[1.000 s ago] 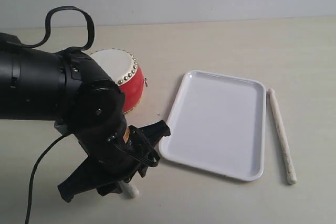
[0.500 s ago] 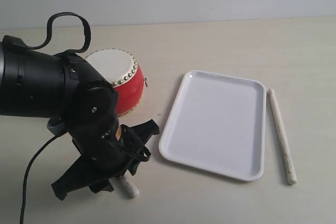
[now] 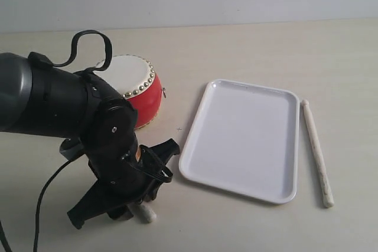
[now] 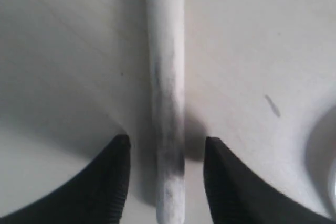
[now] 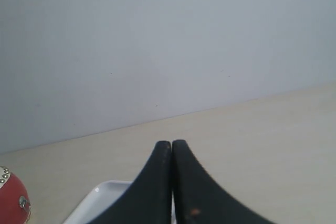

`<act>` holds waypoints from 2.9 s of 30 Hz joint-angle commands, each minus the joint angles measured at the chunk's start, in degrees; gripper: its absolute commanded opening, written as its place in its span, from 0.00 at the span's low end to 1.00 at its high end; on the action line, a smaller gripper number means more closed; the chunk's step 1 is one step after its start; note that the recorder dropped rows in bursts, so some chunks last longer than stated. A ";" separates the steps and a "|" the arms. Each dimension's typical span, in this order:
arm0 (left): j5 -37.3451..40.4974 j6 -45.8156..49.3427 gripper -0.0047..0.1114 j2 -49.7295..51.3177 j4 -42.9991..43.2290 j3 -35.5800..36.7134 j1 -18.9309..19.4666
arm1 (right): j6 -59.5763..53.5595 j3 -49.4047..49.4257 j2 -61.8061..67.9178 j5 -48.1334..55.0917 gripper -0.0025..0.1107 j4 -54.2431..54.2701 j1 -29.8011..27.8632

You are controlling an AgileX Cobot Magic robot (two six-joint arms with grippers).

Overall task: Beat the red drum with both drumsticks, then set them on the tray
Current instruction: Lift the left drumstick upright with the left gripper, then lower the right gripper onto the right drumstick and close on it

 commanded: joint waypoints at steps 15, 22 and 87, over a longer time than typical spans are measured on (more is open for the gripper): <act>15.52 -1.47 0.04 -8.82 4.05 0.43 -4.81 | -0.12 0.28 -0.22 -0.13 0.02 -0.10 -0.32; 19.39 -5.27 0.04 -31.50 7.14 10.21 -5.26 | -0.12 0.28 -0.22 -0.13 0.02 -0.10 -0.32; -13.64 52.94 0.04 -52.96 -4.35 25.03 -5.26 | 8.07 -16.18 20.34 17.77 0.02 16.16 -0.32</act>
